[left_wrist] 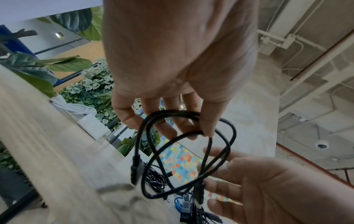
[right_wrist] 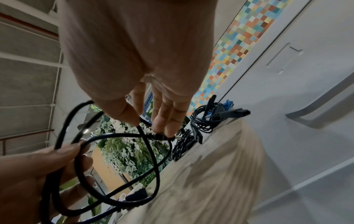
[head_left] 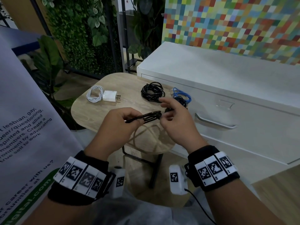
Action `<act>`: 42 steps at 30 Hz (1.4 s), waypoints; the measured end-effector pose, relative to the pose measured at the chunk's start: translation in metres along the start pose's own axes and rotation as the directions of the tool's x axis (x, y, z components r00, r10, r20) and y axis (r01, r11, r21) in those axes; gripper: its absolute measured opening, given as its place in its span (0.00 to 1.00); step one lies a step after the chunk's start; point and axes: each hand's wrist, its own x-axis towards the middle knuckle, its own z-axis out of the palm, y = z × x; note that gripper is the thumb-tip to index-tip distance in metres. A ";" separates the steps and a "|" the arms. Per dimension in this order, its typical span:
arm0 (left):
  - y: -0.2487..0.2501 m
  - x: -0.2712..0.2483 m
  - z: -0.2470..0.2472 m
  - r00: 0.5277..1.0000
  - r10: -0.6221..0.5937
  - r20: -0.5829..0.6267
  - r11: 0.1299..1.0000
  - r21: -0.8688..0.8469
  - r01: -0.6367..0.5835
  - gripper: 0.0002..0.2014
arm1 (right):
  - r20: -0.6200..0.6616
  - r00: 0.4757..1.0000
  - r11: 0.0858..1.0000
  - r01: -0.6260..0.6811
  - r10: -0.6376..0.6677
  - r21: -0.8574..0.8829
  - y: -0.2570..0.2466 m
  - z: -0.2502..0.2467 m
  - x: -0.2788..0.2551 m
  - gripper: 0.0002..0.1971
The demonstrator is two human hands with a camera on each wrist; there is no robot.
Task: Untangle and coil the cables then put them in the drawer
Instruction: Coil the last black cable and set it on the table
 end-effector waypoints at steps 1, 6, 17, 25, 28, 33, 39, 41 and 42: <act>0.000 -0.002 -0.001 1.000 -0.001 -0.002 0.999 -0.039 0.001 0.06 | 0.033 0.999 1.000 -0.009 0.009 0.006 0.000 0.000 -0.002 0.27; -0.003 -0.006 -0.007 0.998 -0.036 -0.059 0.989 -0.146 0.027 0.08 | 0.054 0.998 1.000 -0.024 0.024 -0.013 0.002 0.007 -0.009 0.11; -0.008 -0.013 0.024 0.984 -0.055 -0.170 0.995 -0.097 0.039 0.07 | 0.079 0.990 0.938 -0.139 0.120 0.316 -0.023 0.022 -0.030 0.04; -0.009 -0.020 0.026 0.999 -0.032 0.043 0.983 -0.178 0.039 0.12 | 0.140 0.979 0.898 -0.193 0.149 0.395 -0.027 0.023 -0.035 0.12; -0.008 -0.017 0.026 0.997 -0.046 -0.068 0.986 -0.165 0.034 0.02 | 0.122 0.979 0.910 -0.198 0.164 0.363 -0.027 0.021 -0.034 0.13; -0.008 -0.007 0.009 0.953 -0.099 -0.286 0.966 -0.257 0.024 0.11 | 0.006 0.986 0.910 -0.158 0.169 0.384 -0.023 0.009 -0.030 0.12; -0.012 -0.003 -0.013 0.945 -0.227 -0.237 0.909 -0.401 0.118 0.12 | -0.098 0.995 0.891 0.017 0.031 0.453 -0.029 -0.019 -0.024 0.14; -0.012 -0.004 -0.015 0.940 -0.245 -0.240 0.906 -0.401 0.134 0.09 | -0.111 0.994 0.873 0.062 -0.009 0.483 -0.033 -0.025 -0.022 0.15; -0.011 -0.003 -0.015 0.937 -0.245 -0.247 0.912 -0.387 0.137 0.09 | -0.119 0.992 0.877 0.082 -0.029 0.474 -0.035 -0.029 -0.021 0.16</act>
